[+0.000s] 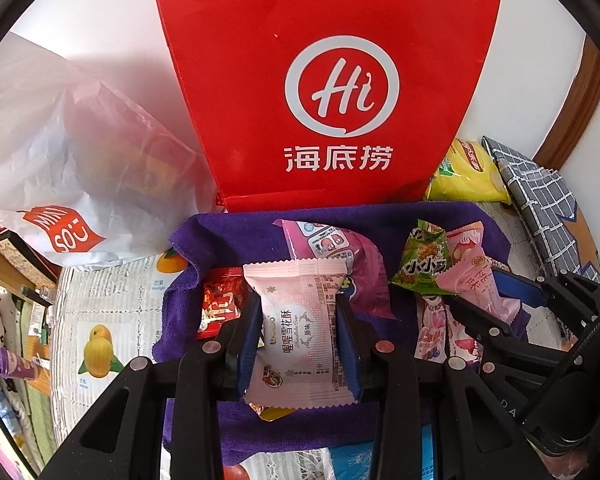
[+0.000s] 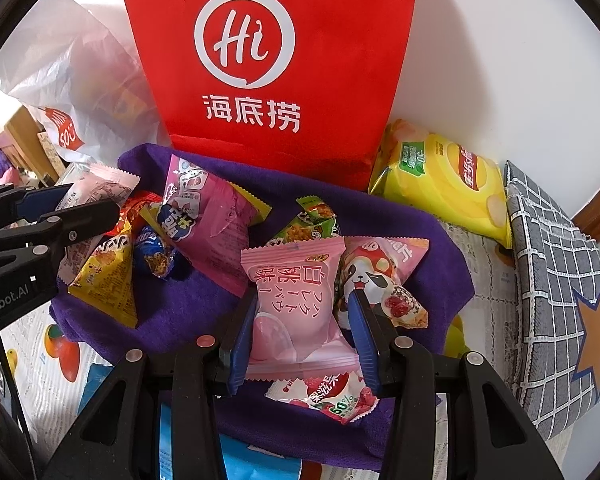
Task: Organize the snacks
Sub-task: 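Hold both candy packets just above the snack pile on the towel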
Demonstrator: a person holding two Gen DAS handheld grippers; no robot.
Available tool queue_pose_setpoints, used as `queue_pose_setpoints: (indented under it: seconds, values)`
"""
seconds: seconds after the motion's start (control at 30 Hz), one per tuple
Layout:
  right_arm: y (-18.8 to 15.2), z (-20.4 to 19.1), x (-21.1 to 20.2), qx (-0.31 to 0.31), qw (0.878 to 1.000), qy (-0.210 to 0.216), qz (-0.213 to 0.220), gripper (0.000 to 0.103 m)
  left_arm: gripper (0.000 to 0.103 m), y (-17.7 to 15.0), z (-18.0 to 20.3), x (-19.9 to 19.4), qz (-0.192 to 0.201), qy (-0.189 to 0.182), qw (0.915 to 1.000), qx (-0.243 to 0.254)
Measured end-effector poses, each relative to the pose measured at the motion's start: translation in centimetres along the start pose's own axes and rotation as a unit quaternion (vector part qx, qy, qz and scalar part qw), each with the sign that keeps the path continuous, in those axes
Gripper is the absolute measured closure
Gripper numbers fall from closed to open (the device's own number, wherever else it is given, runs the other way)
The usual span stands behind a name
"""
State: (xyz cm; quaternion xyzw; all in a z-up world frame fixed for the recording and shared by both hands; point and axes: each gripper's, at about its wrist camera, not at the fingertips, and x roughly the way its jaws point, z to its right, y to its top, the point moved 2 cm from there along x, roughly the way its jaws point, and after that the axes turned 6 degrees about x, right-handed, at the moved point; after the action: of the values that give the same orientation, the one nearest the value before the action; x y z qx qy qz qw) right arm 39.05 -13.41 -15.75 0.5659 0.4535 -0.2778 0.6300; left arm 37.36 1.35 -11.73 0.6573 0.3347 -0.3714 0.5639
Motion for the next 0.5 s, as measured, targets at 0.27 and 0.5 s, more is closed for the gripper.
queue_pose_setpoints:
  seconds: [0.27, 0.5]
  values:
    - [-0.10, -0.20, 0.29, -0.006, 1.000, 0.000, -0.005, 0.058, 0.068, 0.00, 0.16, 0.21, -0.003, 0.002, 1.0000, 0.005]
    - [-0.15, -0.21, 0.61, -0.006, 1.000, -0.002, -0.009, 0.058, 0.068, -0.02, 0.40, 0.60, -0.010, 0.003, 0.9999, 0.010]
